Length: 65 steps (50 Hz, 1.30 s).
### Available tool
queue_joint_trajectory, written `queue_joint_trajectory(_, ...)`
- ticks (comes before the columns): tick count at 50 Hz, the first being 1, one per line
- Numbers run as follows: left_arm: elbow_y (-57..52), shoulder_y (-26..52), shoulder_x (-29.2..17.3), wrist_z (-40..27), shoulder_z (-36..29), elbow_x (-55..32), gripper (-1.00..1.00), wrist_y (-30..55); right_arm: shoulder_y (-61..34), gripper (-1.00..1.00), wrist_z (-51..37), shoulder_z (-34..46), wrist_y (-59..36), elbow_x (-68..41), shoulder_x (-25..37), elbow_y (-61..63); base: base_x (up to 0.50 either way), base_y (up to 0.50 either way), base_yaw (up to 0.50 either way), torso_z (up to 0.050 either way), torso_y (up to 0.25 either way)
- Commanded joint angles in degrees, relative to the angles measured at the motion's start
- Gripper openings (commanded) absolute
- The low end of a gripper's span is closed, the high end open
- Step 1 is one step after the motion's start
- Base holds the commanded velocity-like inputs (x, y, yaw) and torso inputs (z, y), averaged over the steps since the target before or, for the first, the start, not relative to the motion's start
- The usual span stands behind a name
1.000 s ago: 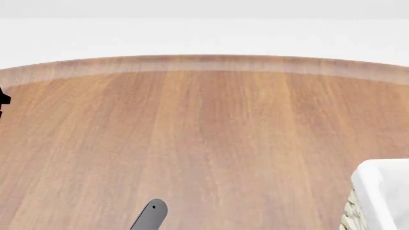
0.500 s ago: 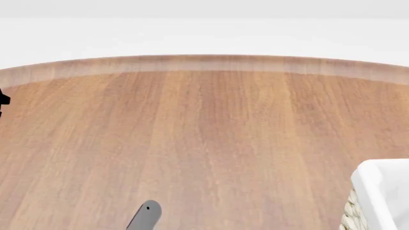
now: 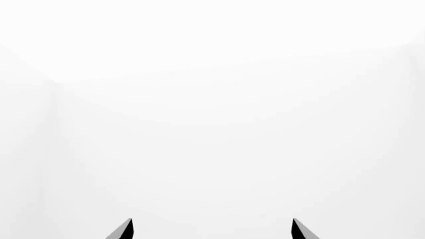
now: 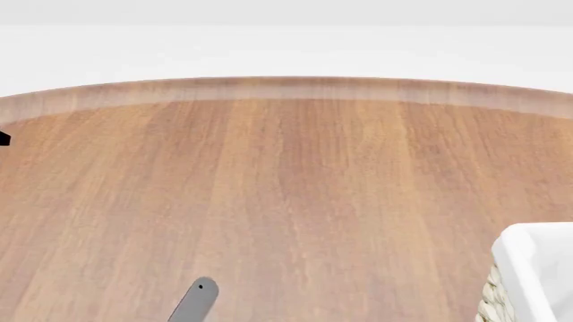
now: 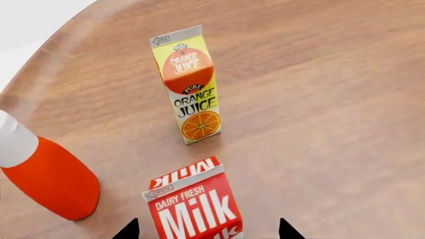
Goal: Pick the milk and place it in the basket.
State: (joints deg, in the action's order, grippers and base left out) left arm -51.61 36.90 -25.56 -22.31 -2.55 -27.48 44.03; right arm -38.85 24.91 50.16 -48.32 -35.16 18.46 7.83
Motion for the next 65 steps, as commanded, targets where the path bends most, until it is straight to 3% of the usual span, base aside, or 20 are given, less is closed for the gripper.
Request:
queue_joint_trajectory(1,0.2,-0.2,-0.1,-0.2,-0.2,-0.1,1.00,-0.5,-1.0,1.00,2.3,1.9,1.6,1.1,-1.7,-4.9,0.00,0.00,0.00,0.000,0.000)
queue_joint_trajectory(39,0.5,-1.2,-0.7,-0.9,0.1,-0.7,1.00,-1.7,-2.7,1.00,7.3,9.0,5.4,4.6,-7.2,-14.9,0.00,0.00,0.00,0.000,0.000)
queue_joint_trajectory(40,0.5,-1.3,-0.7,-0.9,0.1,-0.7,1.00,-1.8,-2.7,-1.00,7.3,9.1,5.6,4.7,-7.3,-15.1,0.00,0.00,0.00,0.000,0.000)
queue_joint_trajectory(65,0.8,-1.0,-1.0,-1.4,-0.7,-0.8,1.00,-2.1,-3.7,-1.00,2.7,5.7,2.4,2.9,-5.4,-11.1,0.00,0.00,0.00,0.000,0.000)
